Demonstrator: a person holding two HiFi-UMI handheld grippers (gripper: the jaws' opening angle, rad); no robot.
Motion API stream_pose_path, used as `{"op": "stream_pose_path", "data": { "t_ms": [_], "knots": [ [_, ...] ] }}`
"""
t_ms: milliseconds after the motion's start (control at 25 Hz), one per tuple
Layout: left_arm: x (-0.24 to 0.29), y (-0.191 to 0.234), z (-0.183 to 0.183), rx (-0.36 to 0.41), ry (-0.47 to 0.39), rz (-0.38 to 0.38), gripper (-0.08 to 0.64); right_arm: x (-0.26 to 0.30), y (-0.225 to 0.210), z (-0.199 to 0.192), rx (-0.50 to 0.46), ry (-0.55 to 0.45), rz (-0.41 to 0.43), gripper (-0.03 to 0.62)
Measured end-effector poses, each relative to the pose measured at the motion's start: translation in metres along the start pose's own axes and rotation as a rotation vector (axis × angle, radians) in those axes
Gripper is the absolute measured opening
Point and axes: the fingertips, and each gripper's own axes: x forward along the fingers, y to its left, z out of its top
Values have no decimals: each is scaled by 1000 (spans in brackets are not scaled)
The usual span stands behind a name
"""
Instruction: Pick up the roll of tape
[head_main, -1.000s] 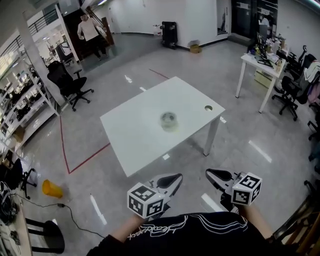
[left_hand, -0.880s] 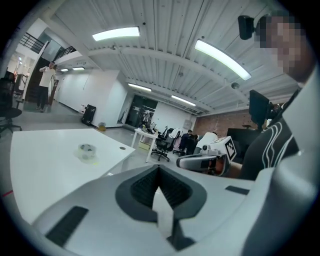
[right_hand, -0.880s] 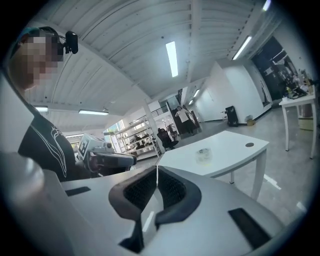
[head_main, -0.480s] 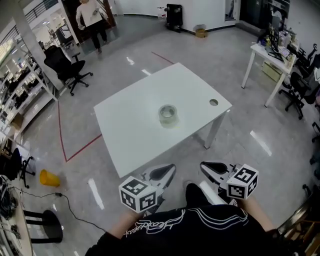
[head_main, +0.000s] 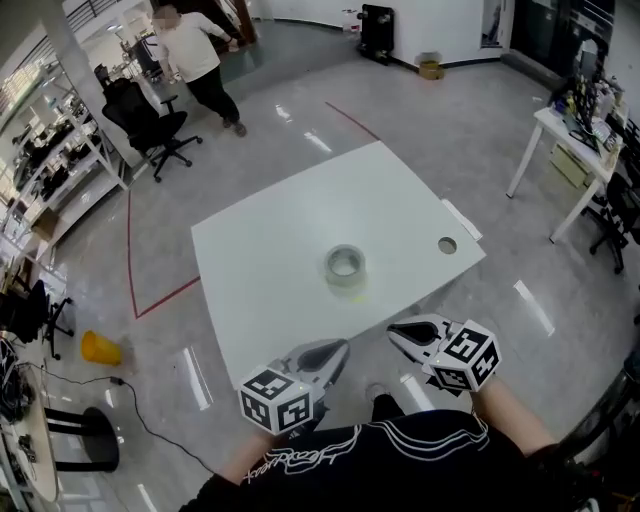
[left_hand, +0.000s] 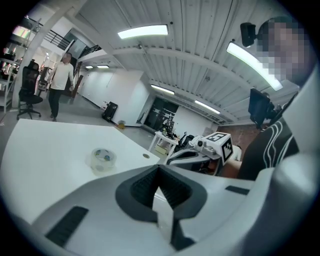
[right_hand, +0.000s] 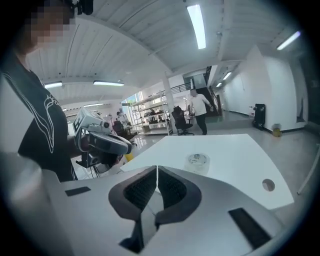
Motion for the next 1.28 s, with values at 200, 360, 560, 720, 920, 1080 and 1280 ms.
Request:
{"op": "stream_pose_path", "data": {
  "t_ms": [200,360,560,720,920,1080,1280],
  "knots": [
    [-3,12,-1,-40,-4,60,3,29,-24,6,-90,87,18,14],
    [-7,34,-7,-88,-19,98,3,68,-35,5,-133,142,31,15],
    [-2,56,-10,-107,-12,150,3,104,-48,-1,-188,215,81,15],
    [0,68,-12,-141,-36,181,3,125,-51,-6,-246,265,127,20],
    [1,82,-14,-166,-56,213,3,153,-56,-20,-365,354,161,108],
    [0,92,-15,-184,-73,234,3,173,-61,-37,-487,441,174,137],
    [2,99,-21,-205,-72,251,3,189,-65,-59,-595,542,194,137]
  ]
}}
